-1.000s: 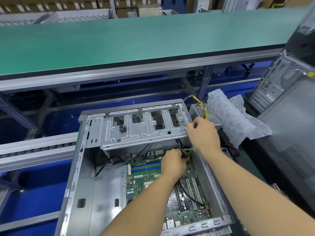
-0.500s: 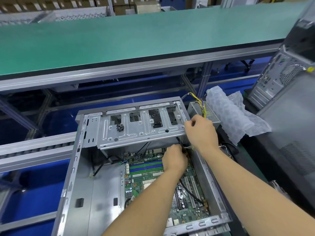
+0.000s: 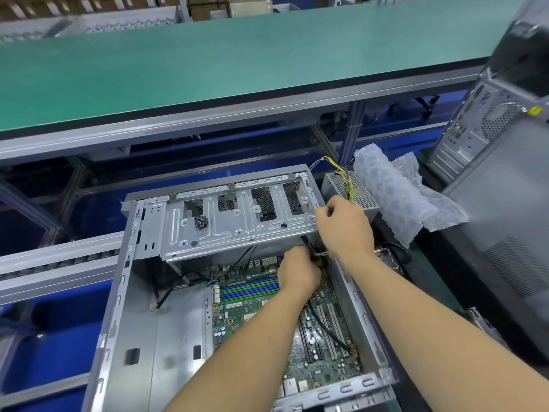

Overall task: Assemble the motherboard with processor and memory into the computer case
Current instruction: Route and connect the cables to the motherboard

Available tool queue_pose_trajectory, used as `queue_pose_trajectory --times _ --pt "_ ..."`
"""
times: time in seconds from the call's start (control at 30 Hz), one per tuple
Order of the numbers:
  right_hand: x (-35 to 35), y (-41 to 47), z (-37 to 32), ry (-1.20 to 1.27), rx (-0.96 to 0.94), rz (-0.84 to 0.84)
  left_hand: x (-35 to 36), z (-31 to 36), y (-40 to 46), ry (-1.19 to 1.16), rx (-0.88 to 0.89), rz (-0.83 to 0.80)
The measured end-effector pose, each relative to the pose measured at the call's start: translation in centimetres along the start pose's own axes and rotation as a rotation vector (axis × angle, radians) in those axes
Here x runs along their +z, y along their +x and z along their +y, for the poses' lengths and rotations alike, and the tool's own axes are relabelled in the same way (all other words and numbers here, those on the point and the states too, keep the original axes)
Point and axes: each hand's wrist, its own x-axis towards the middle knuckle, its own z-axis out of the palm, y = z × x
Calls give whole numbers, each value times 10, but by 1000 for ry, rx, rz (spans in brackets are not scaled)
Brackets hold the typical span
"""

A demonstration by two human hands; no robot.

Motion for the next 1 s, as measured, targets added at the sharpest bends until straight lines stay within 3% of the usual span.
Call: queue_pose_trajectory --times 0.5,1.0 --pt "-1 0 -1 -18 -1 -16 4 -6 1 -111 45 10" --pt "-2 -1 -3 -7 -3 -33 1 -4 -2 48 159 -11"
